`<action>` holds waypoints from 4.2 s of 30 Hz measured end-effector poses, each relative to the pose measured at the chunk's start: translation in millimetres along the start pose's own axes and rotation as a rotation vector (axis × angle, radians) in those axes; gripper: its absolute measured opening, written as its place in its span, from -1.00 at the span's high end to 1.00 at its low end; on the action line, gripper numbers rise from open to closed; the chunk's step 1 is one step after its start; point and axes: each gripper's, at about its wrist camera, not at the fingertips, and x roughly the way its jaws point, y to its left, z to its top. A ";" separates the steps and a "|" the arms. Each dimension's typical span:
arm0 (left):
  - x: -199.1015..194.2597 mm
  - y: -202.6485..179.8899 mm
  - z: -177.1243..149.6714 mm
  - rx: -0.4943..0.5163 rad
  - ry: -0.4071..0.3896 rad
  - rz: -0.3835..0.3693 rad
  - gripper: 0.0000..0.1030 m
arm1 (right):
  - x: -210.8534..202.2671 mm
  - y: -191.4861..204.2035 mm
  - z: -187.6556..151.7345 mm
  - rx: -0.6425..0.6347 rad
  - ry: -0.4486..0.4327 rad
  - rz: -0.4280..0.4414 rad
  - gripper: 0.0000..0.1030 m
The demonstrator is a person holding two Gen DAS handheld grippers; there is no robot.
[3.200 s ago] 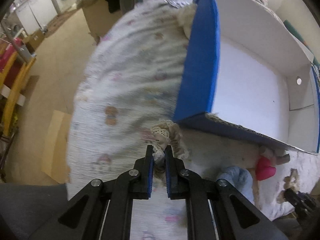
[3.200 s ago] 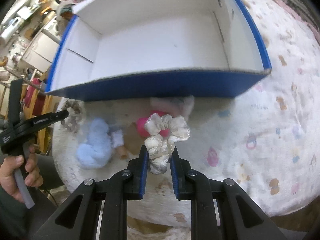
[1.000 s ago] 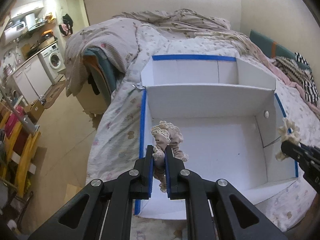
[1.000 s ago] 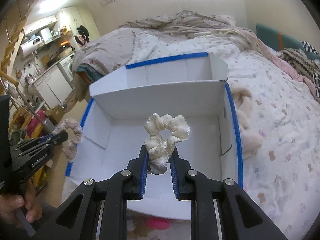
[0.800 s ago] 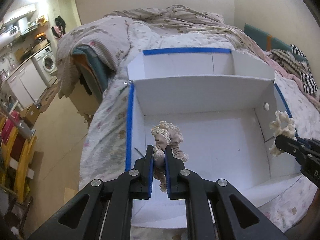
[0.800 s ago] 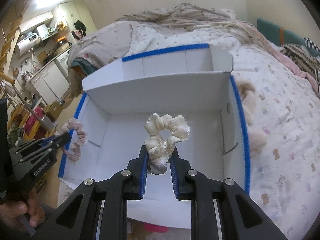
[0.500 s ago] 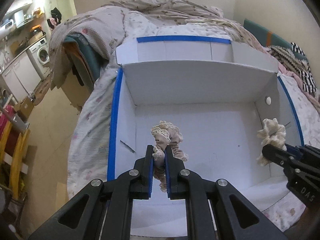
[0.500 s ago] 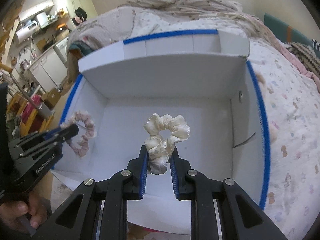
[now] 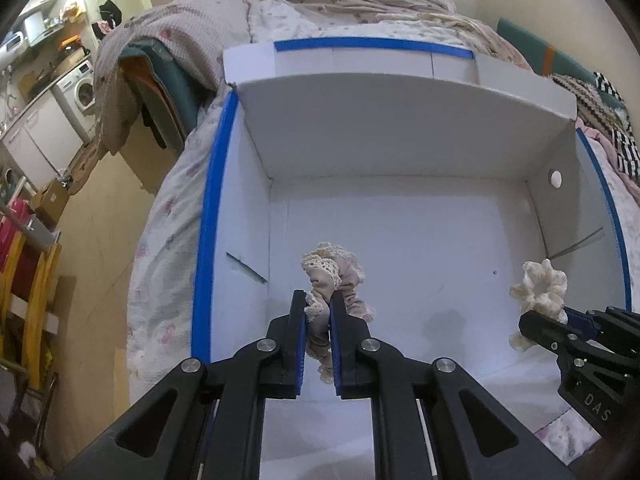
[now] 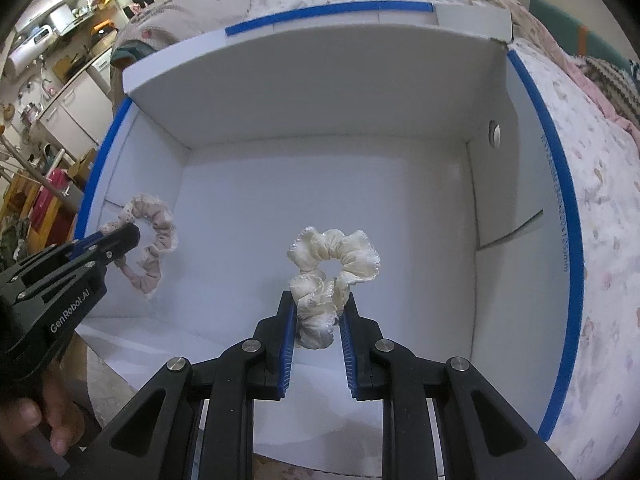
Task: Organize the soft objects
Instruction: 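Carry both held scrunchies up and over into the open box, then open both tools to drop the scrunchies onto the box floor, then withdraw both tools from the box back toward the remaining items, then lower the left tool and grasp the light-blue fluffy scrunchie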
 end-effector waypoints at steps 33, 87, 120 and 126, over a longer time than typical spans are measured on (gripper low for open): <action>-5.3 -6.2 -3.5 0.027 -0.032 0.009 -0.26 | -23.9 -10.5 4.6 0.047 -0.103 0.028 -0.45; -87.5 55.0 -71.5 -0.081 -0.095 0.015 -0.30 | -93.4 -7.6 -72.2 0.054 -0.234 0.036 -1.00; -15.3 24.3 -123.0 -0.105 0.314 -0.145 -0.29 | -34.7 -28.2 -96.8 0.181 0.024 -0.027 -1.00; -1.3 14.4 -132.1 -0.102 0.412 -0.200 -0.29 | -30.6 -29.9 -96.2 0.189 0.035 -0.033 -1.00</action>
